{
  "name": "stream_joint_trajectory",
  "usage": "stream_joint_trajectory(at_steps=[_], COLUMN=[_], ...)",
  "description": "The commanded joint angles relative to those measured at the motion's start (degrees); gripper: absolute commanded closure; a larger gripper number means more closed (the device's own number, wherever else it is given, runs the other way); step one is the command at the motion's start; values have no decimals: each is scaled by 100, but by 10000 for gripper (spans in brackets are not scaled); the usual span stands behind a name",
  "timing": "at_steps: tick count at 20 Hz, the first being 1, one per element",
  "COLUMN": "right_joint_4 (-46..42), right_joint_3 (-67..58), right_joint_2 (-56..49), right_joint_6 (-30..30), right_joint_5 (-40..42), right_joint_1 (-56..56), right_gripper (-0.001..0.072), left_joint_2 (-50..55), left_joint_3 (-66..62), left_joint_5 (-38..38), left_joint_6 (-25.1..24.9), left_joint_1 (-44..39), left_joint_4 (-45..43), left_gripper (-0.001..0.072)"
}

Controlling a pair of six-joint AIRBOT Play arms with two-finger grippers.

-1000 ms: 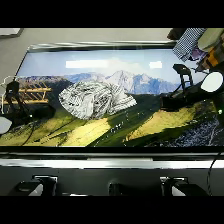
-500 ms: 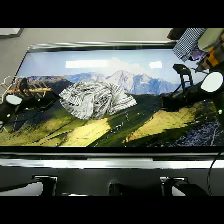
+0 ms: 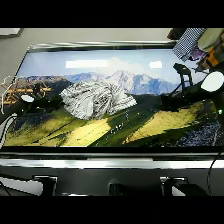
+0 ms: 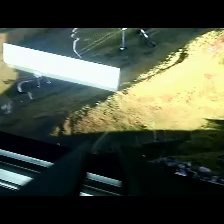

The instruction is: Fold the clothes and pants, and hang the long-sleeved shirts on hangers.

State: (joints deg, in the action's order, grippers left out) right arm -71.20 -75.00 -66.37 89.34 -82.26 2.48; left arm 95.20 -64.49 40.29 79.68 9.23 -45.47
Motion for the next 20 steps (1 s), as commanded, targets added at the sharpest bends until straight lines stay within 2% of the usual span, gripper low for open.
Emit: stream_joint_trajectory(at_steps=[1,2,5,7,9,12,16,17,20], right_joint_4=[514,833,1274,1248,1316,1690,2124,2120,2129], right_joint_3=[24,122,636,997,1047,1005,651,501,109], right_joint_2=[-35,-42,-155,-407,-966,-1851,-2730,-2892,-3276], right_joint_6=[754,776,1008,1539,2310,2586,2686,2684,2688], right_joint_5=[192,367,1436,2789,4127,5661,6214,6264,6258], right_joint_1=[4,50,863,1832,2778,3713,4140,4177,4207], right_gripper=[132,106,107,109,109,117,131,154,157], left_joint_2=[68,61,57,57,57,57,55,55,55], left_joint_3=[-59,-59,-59,-59,-59,-59,-59,-59,-59], left_joint_5=[59,72,229,330,389,382,385,385,387], left_joint_6=[-22,-24,-24,-24,-24,-22,-24,-24,-24], left_joint_1=[-4,-2,-4,-4,-4,-2,-2,-2,-4], left_joint_4=[33,33,33,33,33,33,33,33,33], left_gripper=[666,666,666,666,666,666,666,665,665])
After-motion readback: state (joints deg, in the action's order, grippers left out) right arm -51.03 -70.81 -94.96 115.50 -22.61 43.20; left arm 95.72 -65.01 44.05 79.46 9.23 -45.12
